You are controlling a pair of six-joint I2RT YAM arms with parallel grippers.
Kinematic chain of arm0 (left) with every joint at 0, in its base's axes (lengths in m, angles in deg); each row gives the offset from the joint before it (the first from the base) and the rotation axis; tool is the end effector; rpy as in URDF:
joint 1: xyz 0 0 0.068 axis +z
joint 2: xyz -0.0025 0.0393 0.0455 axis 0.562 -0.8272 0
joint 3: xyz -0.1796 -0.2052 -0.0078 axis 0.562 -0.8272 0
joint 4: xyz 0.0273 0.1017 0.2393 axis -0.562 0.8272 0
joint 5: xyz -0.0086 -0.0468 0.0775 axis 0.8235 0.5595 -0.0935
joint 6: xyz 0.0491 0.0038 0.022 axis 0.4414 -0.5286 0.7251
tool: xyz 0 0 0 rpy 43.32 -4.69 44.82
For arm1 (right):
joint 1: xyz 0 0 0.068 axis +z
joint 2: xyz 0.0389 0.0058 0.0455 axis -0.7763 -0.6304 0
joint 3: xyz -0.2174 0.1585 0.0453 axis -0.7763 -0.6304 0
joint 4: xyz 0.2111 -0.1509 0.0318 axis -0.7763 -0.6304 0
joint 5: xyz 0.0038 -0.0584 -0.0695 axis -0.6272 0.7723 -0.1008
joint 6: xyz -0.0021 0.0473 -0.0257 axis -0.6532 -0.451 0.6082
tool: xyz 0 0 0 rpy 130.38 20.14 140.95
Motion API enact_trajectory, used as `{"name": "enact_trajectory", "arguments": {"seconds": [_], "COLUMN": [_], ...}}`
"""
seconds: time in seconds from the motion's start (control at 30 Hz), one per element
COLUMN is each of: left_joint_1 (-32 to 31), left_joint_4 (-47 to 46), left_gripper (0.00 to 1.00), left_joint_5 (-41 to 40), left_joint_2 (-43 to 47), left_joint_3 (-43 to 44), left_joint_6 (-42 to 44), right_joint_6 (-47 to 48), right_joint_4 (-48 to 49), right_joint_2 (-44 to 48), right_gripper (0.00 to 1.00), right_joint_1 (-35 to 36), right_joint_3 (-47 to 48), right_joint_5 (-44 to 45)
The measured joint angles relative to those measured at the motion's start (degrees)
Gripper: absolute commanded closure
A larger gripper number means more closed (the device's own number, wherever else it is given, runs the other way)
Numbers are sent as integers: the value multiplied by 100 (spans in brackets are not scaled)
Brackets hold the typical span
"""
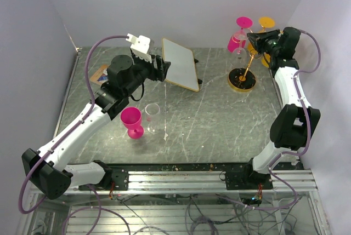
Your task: Take the wine glass off the wine glass rack
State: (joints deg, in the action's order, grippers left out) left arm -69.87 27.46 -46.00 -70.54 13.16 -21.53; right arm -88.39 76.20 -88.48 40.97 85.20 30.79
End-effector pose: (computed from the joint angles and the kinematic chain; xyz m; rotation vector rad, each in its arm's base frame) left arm 0.2275 -0.1613 0.4212 0.3605 1.5594 -0.5433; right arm 0.4110 -0.0589 0.3712 0.9744 1.6152 1.0714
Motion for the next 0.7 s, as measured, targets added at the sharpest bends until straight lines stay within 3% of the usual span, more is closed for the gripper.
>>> {"name": "enact_trajectory", "arguments": {"seconds": [0.7], "left_joint_1": [24], "left_joint_4": [0], "left_gripper": [23], "left_joint_5": [94], "left_joint_2": [-59], "left_joint_3": [0], "left_joint_6": [-59], "right_joint_6": [-634], "right_joint_4": [734], "right_joint_2": [-153], "right_gripper": [100], "right_joint_1": [-131], "right_joint_3": [144], "right_joint_5": [-39]}}
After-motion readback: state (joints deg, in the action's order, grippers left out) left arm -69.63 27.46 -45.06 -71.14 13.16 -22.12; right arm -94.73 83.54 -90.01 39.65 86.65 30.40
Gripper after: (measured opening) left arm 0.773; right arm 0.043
